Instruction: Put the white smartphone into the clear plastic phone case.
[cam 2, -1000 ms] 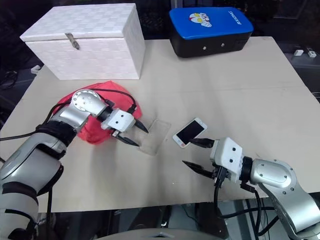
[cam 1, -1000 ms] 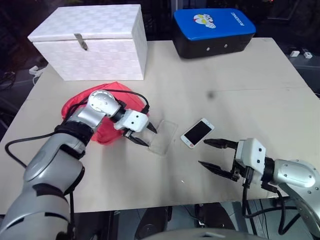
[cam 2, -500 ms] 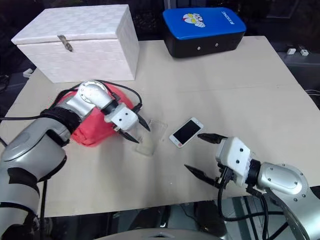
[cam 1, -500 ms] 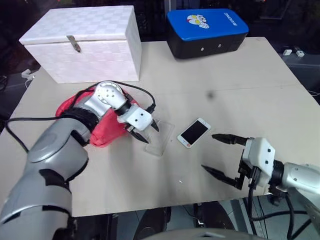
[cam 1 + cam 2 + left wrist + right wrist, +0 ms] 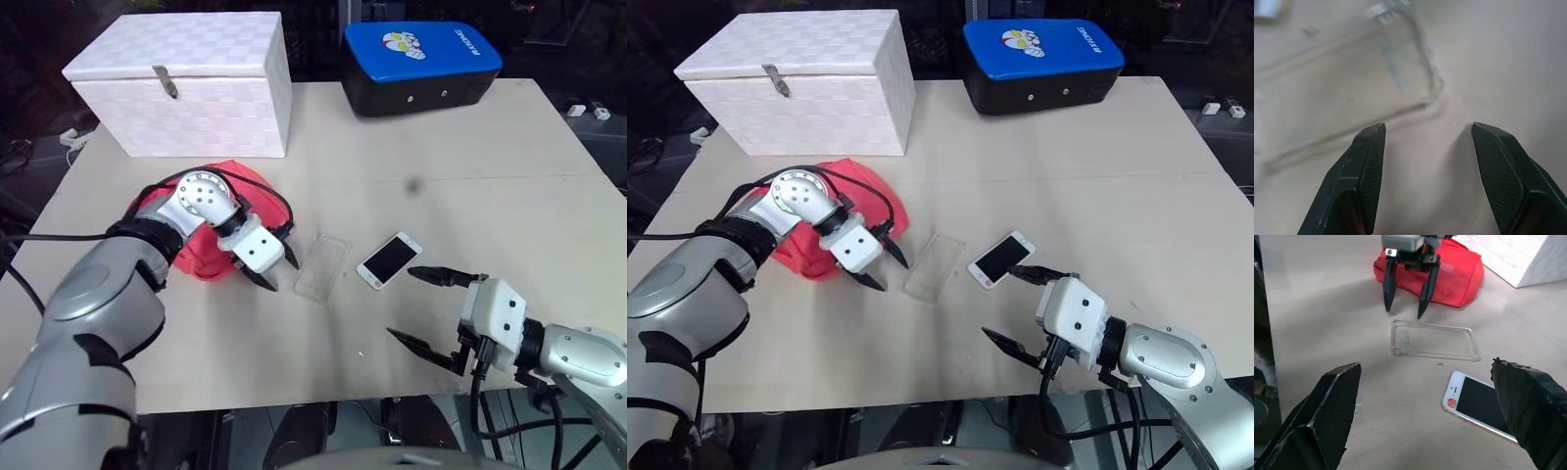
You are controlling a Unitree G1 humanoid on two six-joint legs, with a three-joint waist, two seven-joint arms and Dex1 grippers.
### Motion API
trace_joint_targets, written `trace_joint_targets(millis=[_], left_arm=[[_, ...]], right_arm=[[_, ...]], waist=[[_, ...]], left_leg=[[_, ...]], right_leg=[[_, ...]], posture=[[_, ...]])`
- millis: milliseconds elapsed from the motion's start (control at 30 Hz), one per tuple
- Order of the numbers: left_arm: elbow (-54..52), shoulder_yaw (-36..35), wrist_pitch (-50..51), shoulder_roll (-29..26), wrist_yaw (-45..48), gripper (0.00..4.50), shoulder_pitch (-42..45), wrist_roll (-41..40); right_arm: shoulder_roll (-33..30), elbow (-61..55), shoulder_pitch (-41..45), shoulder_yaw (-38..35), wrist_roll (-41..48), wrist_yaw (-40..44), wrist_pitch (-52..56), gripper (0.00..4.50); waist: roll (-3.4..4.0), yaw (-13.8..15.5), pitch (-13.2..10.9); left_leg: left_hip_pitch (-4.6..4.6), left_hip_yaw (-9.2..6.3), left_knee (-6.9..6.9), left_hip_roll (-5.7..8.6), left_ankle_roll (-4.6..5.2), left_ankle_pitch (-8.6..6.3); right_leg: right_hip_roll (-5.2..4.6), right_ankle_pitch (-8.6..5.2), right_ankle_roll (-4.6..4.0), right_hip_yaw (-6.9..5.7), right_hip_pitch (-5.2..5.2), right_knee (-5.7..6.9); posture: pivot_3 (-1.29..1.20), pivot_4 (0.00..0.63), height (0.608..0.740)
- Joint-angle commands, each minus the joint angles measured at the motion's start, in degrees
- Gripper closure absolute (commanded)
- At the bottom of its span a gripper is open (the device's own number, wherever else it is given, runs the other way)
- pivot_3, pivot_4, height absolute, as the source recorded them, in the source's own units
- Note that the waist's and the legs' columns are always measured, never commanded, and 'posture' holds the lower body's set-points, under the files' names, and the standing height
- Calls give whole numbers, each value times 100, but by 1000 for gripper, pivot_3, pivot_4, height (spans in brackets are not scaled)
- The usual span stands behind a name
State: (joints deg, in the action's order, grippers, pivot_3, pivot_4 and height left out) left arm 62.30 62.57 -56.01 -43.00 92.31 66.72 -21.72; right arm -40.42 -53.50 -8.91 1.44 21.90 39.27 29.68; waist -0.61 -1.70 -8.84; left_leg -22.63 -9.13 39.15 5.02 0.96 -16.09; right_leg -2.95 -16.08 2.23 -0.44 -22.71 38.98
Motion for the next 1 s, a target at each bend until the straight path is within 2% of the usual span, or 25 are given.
trace_joint_targets(millis=[33,167,267,467,767,800,833,867,900,967,1000], left_arm=[[264,-562,-186,351,19,1676,-164,347],[383,-1288,-249,693,19,1676,-333,536],[238,-1494,-9,696,19,1676,-331,407],[162,-1486,66,626,19,1676,-250,401],[313,-1241,-159,1015,19,1676,-211,831],[304,-1199,-114,1030,19,2200,-223,818],[265,-1083,-28,1019,19,2359,-232,777],[228,-982,8,994,19,2872,-237,744],[128,-864,130,943,19,3192,-258,623],[-151,-631,397,804,19,4187,-294,287],[-352,-478,551,692,19,4445,-304,88]], right_arm=[[2,-159,2,17,-65,-91,-118,25],[5,-228,-52,54,-124,-150,-85,25],[-17,-278,-120,37,-137,-171,-73,25],[-17,-244,-132,80,-170,-180,-95,25],[14,-227,-114,186,-211,-241,-64,25],[19,-242,-130,197,-221,-258,-56,0],[19,-257,-153,203,-228,-275,-50,0],[20,-275,-169,213,-237,-294,-42,0],[27,-298,-195,216,-244,-317,-32,0],[35,-345,-255,214,-254,-358,-19,0],[31,-364,-290,206,-258,-368,-21,0]], waist=[[9,42,5],[25,149,16],[22,209,14],[15,89,10],[14,87,11],[14,90,13],[16,99,15],[17,110,16],[16,125,17],[16,139,17],[14,133,17]], left_leg=[[1,1,0,0,0,0],[13,2,2,2,3,-2],[11,1,10,5,9,-5],[8,4,12,4,11,-6],[8,17,10,2,11,-6],[8,17,10,3,11,-6],[9,17,10,3,11,-6],[13,17,10,3,11,-6],[17,15,10,4,12,-6],[24,12,11,4,12,-7],[26,12,12,5,12,-7]], right_leg=[[-1,0,0,0,0,1],[0,-1,1,-2,14,3],[4,-2,4,-5,16,3],[-7,-1,4,2,12,5],[-5,-1,4,11,5,9],[-5,-1,5,11,6,9],[-5,-1,5,11,6,9],[-5,-2,5,11,12,9],[-5,-2,5,10,16,9],[-3,-2,5,6,27,10],[-1,-2,5,5,30,11]], posture=[[0,150,740],[0,150,740],[0,150,740],[0,150,740],[0,150,740],[0,150,740],[0,150,740],[0,150,740],[0,150,740],[0,150,740],[0,150,740]])
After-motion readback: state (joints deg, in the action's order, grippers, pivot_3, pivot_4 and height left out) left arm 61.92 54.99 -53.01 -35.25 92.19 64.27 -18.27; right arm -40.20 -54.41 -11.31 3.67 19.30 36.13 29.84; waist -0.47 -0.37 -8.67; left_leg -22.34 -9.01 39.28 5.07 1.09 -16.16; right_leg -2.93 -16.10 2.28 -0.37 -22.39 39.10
